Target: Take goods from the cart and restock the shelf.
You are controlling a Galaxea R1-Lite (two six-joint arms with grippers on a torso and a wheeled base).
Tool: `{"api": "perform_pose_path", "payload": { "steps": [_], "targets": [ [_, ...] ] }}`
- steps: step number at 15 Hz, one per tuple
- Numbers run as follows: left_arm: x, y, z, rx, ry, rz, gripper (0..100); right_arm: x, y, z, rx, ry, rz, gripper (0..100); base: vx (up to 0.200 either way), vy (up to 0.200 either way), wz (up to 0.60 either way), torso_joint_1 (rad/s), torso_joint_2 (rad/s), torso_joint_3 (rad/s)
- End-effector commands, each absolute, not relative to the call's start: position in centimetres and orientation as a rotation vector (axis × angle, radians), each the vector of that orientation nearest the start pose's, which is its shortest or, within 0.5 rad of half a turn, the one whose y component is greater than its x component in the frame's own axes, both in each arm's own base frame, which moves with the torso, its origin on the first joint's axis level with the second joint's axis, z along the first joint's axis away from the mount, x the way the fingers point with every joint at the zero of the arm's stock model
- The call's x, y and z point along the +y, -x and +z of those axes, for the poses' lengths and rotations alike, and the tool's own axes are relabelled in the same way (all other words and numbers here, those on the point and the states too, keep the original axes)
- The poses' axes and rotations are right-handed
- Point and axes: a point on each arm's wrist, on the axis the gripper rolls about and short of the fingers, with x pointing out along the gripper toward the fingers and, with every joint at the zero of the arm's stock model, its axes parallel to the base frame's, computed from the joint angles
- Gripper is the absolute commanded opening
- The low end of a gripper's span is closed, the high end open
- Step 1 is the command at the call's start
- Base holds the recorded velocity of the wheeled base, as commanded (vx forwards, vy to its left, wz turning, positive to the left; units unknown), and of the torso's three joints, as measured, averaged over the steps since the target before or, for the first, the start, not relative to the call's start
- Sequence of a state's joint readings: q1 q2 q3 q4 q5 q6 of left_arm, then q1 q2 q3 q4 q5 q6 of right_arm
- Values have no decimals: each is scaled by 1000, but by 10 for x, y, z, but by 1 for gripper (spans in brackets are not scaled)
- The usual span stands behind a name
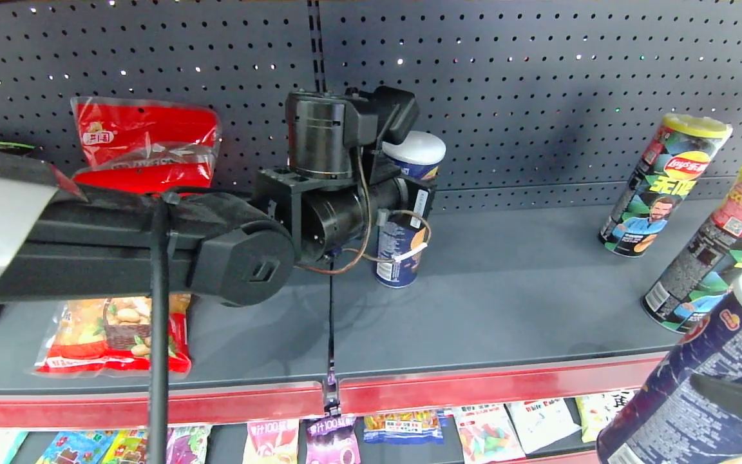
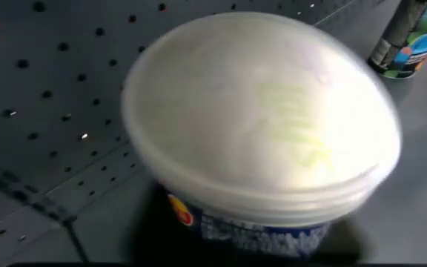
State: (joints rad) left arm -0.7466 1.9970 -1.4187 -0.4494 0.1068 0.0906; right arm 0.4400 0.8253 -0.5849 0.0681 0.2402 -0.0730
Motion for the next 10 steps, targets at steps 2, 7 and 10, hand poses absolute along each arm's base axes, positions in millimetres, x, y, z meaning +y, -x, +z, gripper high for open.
{"api": "perform_pose_path", "payload": {
  "steps": [2,7,10],
  "targets": [
    [-246,-287,243,102,-136,-733,0,40,-71,221,291,102,687,0,0,0,0,0,0,0],
    [-204,-251,259,140,-154,-1088,0,39,-71,221,289,102,687,0,0,0,0,0,0,0],
    [-197,-252,250,108,-227,-1202,0,40,-71,222,286,103,689,0,0,0,0,0,0,0]
  ]
}}
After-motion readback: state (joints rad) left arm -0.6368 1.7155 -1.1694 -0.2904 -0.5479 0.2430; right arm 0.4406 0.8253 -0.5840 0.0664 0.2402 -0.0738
